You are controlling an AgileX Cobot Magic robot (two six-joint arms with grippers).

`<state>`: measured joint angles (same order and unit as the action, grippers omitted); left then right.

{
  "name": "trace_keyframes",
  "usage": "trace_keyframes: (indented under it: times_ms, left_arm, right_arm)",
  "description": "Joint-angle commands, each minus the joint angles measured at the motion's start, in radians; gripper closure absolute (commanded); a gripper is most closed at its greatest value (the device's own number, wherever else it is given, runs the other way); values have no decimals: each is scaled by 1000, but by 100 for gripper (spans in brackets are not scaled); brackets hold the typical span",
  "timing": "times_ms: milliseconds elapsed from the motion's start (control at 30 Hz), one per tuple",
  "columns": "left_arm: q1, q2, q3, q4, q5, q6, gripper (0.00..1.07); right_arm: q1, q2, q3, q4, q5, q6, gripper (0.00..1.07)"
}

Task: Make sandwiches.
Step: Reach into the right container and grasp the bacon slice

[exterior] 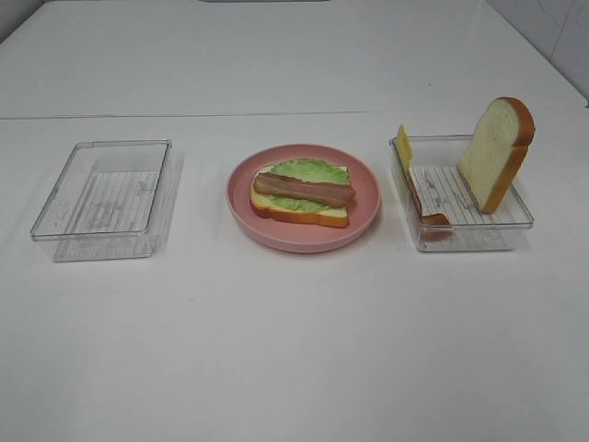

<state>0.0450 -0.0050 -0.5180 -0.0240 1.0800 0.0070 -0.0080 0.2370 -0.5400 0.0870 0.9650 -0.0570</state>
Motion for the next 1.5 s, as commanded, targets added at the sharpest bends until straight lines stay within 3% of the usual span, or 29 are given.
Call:
trace_keyframes:
  times_ms: [33,333,400,533,600,700,867,1033,1133,1200,1500]
  left_arm:
    - [3,-14,2,-1,-6,-7,6]
    - [3,-14,2,-1,-6,-7,6]
    - [3,-14,2,-1,-6,-7,6]
    - [3,-14,2,-1,-6,-7,6]
    - [3,-14,2,-1,-6,-7,6]
    - [3,-14,2,-1,-6,-7,6]
    - [3,-14,2,-1,-6,-7,6]
    - [3,-14,2,-1,-6,-7,6]
    - [3,-14,2,-1,-6,-7,6]
    - [3,-14,2,-1,-6,-7,6]
    - [3,-14,2,-1,-6,-7,6]
  right_arm:
    - [-5,131,-25,-4,-104,7,14]
    - [-5,478,-66,-4,-197,-43,14]
    - [-5,605,-125,-4,-197,-52,14]
    - [-5,710,-191,-1,-195,-52,14]
    - [-5,844,-282,12,-174,-44,14]
    - [-5,867,-300,12,-161,-37,14]
    - [-3,1061,-492,-5,44,-56,14]
    - [-3,1165,-623,4,126,-67,14]
    - [-3,1186,-649,4,137,-66,14]
    - [34,1249,-739,-23,173,-47,14]
    - [202,1391,-907,-100,225,86,14]
